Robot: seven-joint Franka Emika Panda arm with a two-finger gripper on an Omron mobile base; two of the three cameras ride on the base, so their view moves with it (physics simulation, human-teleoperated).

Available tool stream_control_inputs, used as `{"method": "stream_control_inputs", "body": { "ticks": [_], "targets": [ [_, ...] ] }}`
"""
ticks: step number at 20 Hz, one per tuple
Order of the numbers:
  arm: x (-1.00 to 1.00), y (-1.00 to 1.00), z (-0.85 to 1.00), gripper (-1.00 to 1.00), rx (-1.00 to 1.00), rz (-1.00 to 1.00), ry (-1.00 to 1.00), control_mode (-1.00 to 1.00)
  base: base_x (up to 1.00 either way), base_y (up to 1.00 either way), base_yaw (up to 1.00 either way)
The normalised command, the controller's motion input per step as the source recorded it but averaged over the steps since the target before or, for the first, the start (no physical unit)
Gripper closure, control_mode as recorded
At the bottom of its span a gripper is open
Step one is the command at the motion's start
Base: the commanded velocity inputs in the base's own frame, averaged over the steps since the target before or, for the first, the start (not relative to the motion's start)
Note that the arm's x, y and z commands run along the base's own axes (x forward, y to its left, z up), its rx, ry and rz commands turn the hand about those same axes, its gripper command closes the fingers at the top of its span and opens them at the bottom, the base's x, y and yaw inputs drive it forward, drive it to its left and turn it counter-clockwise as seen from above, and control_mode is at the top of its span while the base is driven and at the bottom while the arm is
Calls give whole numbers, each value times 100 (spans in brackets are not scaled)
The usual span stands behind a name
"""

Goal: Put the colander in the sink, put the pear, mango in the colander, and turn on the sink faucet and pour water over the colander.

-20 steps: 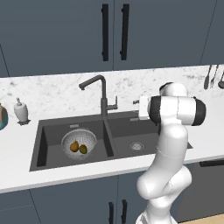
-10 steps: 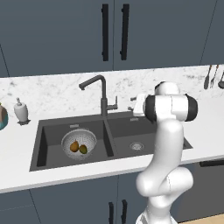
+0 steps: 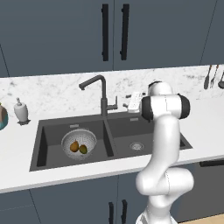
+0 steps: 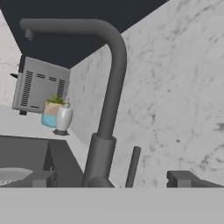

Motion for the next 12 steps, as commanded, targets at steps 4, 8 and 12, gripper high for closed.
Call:
{"method": "stream_control_inputs", "body": {
  "ticks": [4,8,12],
  "targets": [
    [33,22,-26,-100,0,-1,0,-100,0,0,0],
    [28,28,-26,-100,0,-8,0,-100,0,0,0],
    [36,24,-14,-100,0,-13,0,-100,0,0,0]
  ]
}}
